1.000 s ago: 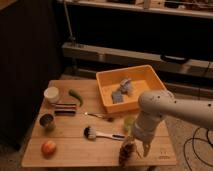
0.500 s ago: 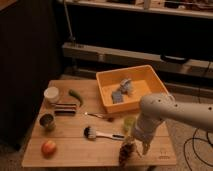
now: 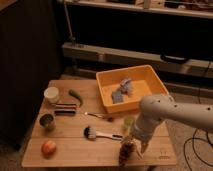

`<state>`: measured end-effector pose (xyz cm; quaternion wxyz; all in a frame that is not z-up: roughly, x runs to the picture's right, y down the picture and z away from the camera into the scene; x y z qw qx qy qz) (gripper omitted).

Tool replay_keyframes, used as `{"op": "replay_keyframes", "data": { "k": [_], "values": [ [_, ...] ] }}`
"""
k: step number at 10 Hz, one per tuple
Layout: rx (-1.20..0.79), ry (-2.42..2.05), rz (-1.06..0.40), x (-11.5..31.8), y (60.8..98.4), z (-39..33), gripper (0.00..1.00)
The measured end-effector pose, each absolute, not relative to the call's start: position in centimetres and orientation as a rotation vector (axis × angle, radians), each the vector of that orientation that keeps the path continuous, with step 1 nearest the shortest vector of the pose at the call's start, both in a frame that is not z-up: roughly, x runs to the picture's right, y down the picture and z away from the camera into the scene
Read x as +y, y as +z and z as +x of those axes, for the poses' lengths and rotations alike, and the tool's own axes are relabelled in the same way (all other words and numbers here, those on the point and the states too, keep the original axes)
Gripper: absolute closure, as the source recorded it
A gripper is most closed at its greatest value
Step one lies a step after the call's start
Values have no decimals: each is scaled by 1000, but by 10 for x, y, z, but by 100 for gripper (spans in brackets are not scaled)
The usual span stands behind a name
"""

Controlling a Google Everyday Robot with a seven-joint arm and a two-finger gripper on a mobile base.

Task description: Place grapes in table surface

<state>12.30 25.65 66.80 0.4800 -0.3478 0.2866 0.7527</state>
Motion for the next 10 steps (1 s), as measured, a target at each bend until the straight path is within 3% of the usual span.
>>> {"op": "replay_keyframes", "data": {
  "k": [10],
  "values": [
    [763,1824,-906,268,704,115,35]
  ]
}}
